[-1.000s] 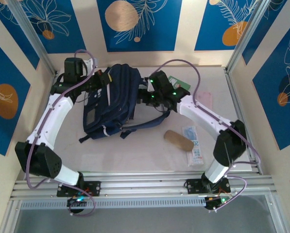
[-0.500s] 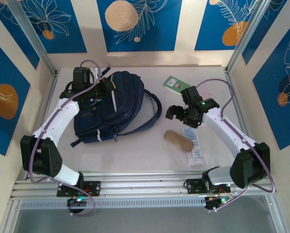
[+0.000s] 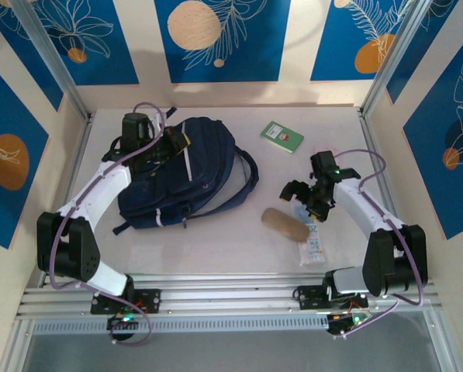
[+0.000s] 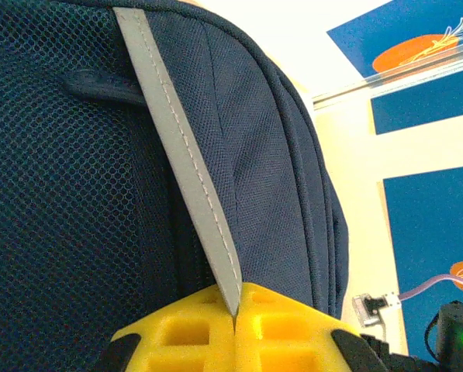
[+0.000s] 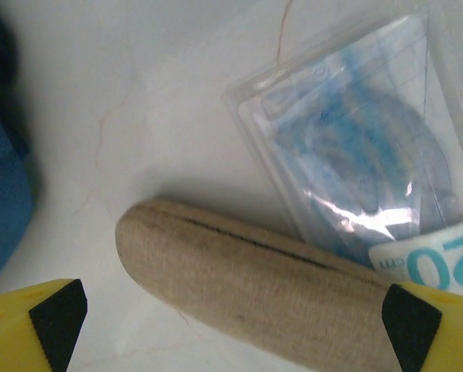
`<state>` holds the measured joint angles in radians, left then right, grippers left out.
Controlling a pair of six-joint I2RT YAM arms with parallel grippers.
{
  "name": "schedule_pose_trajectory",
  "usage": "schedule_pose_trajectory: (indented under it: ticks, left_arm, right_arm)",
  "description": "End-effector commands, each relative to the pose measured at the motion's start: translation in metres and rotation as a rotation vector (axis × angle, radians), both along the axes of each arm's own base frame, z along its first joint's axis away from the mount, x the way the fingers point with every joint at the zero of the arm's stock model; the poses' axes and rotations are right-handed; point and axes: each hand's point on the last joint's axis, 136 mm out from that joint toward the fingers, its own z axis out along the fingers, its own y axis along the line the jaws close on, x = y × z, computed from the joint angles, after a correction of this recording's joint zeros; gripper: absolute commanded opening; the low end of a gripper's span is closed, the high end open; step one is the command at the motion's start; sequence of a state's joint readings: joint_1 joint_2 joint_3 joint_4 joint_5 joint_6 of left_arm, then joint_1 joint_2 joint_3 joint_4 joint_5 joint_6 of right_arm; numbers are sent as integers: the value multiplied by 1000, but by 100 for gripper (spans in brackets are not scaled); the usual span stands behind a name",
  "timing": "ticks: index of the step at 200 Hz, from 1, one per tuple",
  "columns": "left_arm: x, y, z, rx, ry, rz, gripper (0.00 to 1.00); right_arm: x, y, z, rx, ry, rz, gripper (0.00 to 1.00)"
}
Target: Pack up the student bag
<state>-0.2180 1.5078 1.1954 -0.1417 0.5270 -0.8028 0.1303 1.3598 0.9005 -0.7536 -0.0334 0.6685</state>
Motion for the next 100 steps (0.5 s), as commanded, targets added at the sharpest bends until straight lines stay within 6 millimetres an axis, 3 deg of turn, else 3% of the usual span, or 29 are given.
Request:
schedule_pose_trajectory:
  ticks: [1,44,70,100]
  left_arm:
    - [-2,0,22,-30,-66,-22,0]
    - [-3,1,27,-26,-84,-26,0]
    - [-3,1,28,-30,-84,-30,0]
    - [-2,2,28,-33,-85,-28,0]
  right_arm:
    - [13,23,4,182,-46,11,99]
    - [-2,24,-16,199,12,12,100]
    - [-9,22,-21,176,22,17,100]
    - [-20,33,-22,177,38,60,99]
